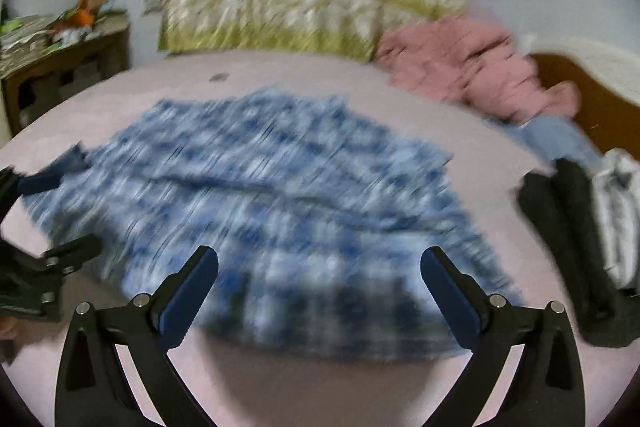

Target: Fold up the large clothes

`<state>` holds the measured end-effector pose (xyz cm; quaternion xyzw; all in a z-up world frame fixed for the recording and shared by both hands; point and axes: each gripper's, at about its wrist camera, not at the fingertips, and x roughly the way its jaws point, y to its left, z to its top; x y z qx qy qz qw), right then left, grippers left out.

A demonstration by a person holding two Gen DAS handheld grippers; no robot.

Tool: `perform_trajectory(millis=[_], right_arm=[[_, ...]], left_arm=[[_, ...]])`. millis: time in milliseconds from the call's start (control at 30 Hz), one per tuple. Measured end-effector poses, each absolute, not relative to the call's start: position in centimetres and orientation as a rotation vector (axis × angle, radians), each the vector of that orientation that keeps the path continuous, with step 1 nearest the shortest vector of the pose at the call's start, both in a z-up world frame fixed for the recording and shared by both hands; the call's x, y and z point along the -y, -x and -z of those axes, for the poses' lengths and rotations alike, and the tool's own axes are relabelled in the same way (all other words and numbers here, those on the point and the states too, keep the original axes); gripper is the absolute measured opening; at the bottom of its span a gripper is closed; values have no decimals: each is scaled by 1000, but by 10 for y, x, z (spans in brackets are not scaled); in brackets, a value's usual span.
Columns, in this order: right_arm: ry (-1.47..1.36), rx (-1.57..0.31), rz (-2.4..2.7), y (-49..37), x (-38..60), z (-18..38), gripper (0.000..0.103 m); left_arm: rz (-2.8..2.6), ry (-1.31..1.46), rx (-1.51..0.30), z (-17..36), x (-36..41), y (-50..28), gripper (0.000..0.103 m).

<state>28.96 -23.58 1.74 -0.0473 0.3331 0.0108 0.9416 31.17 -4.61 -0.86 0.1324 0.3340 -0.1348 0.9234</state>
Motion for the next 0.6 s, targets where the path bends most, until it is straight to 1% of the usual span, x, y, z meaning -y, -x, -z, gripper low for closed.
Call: perform_trajectory(millis=[133, 400, 500, 600], right_arm=[[115, -697, -2, -290, 233, -12, 102], [149, -751, -5, -296, 229, -2, 102], [137, -795, -28, -301, 230, 4, 102], [81, -844, -67, -304, 236, 11, 102]], left_arm=[[293, -293, -745, 20, 52, -312, 103], [254, -362, -781, 31, 57, -314, 103], [223, -371, -777, 32, 55, -318, 103], [184, -325, -708, 26, 48, -316, 103]])
